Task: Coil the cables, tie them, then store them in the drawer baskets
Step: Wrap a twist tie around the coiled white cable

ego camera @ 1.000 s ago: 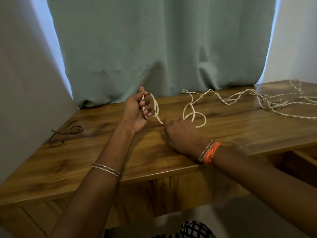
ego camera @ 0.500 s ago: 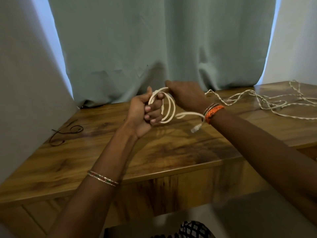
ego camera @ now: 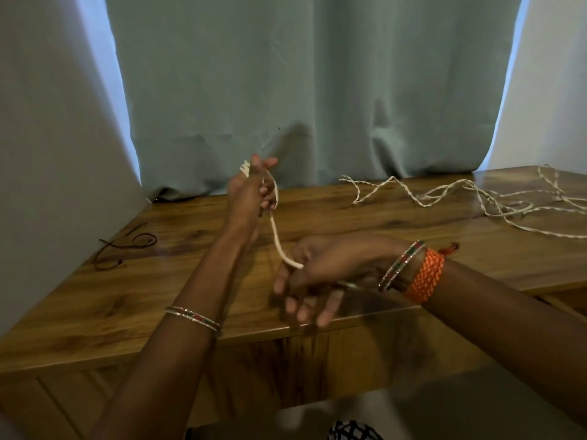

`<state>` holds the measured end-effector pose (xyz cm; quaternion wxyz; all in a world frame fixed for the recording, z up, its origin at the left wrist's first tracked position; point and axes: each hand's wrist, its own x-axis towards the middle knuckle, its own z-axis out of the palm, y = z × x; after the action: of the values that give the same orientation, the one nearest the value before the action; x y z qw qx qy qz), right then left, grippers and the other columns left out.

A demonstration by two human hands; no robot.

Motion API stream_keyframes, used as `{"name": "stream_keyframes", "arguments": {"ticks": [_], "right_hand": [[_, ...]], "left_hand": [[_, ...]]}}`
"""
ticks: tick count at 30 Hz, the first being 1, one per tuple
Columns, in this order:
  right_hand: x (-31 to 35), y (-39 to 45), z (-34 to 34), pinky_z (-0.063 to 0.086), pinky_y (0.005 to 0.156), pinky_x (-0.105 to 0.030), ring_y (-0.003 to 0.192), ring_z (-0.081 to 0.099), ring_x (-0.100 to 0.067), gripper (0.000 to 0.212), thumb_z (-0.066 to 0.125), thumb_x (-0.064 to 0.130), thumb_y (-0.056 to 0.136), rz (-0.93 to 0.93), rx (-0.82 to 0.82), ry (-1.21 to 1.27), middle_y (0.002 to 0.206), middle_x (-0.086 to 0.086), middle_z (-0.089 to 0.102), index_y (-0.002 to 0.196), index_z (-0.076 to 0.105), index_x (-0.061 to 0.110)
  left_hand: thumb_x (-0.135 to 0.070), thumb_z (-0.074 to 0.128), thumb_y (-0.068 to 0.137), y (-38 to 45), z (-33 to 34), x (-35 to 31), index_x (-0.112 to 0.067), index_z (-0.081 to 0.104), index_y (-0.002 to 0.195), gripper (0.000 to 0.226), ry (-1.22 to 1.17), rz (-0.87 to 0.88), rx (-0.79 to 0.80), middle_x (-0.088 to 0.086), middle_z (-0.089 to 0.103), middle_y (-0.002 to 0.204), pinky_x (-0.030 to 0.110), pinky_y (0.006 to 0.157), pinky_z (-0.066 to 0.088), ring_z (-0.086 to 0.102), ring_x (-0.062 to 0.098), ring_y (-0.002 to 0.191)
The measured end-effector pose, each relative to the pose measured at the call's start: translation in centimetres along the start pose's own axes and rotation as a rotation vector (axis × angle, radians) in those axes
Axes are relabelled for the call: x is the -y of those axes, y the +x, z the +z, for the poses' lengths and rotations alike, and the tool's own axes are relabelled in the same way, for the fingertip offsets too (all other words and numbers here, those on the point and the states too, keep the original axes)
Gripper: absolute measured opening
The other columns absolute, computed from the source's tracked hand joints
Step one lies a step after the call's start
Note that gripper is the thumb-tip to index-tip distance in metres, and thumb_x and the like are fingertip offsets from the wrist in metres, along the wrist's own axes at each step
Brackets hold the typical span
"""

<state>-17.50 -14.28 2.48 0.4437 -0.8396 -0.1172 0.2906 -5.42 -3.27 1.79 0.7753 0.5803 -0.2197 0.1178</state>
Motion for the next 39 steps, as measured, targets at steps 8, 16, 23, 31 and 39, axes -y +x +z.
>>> {"name": "stream_keyframes", "arguments": {"ticks": [8, 16, 23, 31, 39], "right_hand": [[3.7, -3.0, -6.0, 0.022, 0.037, -0.013, 0.045, 0.031, -0.001, 0.026, 0.044, -0.005, 0.092, -0.394, -0.261, -0.115, 0.065, 0.001, 0.049, 0.091, 0.065, 0.01], [0.2, 4.0, -11.0, 0.043, 0.068, -0.029, 0.066, 0.056, -0.012, 0.022, 0.062, 0.003, 0.076, -0.423, -1.122, -0.138, 0.065, 0.002, 0.063, 0.064, 0.064, 0.021], [-4.5, 5.9, -2.3, 0.044, 0.076, -0.035, 0.098, 0.059, -0.035, 0.022, 0.055, 0.02, 0.086, -0.198, -0.947, -0.8, 0.107, -0.014, 0.063, 0.105, 0.057, 0.008], [-0.2, 0.7, 0.8, 0.039, 0.073, -0.022, 0.085, 0.048, -0.011, 0.022, 0.053, 0.017, 0.093, -0.343, -0.564, -0.883, 0.097, -0.002, 0.05, 0.112, 0.054, 0.007], [-1.5, 2.6, -1.4, 0.038, 0.05, -0.008, 0.057, 0.056, 0.005, 0.009, 0.071, 0.02, 0.079, -0.547, -0.962, -0.469, 0.064, 0.008, 0.063, 0.085, 0.074, 0.013]], "left_hand": [[-0.013, 0.035, 0.099, -2.5, -0.6, 1.5, -0.014, 0.052, 0.073, 0.031, 0.228, -0.184, 0.255, -0.006, 0.05, 0.041, 0.02, 0.04, 0.031, 0.041, 0.004, 0.036], [-0.052, 0.03, 0.087, -3.9, 0.4, -1.4, -0.011, 0.058, 0.068, 0.053, -0.288, -0.386, 0.626, -0.006, 0.033, 0.038, 0.019, 0.036, 0.017, 0.027, 0.004, 0.028], [-0.032, 0.037, 0.089, -3.0, 0.7, -3.0, -0.015, 0.044, 0.077, 0.023, -0.583, -0.28, 0.415, -0.008, 0.039, 0.04, 0.016, 0.039, 0.04, 0.04, 0.002, 0.034], [-0.018, 0.034, 0.1, -2.6, -0.1, 0.5, -0.008, 0.052, 0.085, 0.025, -0.348, -0.364, 0.328, -0.006, 0.049, 0.06, 0.018, 0.049, 0.046, 0.048, 0.005, 0.05], [-0.023, 0.038, 0.097, -2.1, -0.1, 1.0, -0.015, 0.051, 0.059, 0.042, 0.097, -0.39, 0.132, -0.004, 0.044, 0.046, 0.016, 0.041, 0.035, 0.04, 0.007, 0.033]]}}
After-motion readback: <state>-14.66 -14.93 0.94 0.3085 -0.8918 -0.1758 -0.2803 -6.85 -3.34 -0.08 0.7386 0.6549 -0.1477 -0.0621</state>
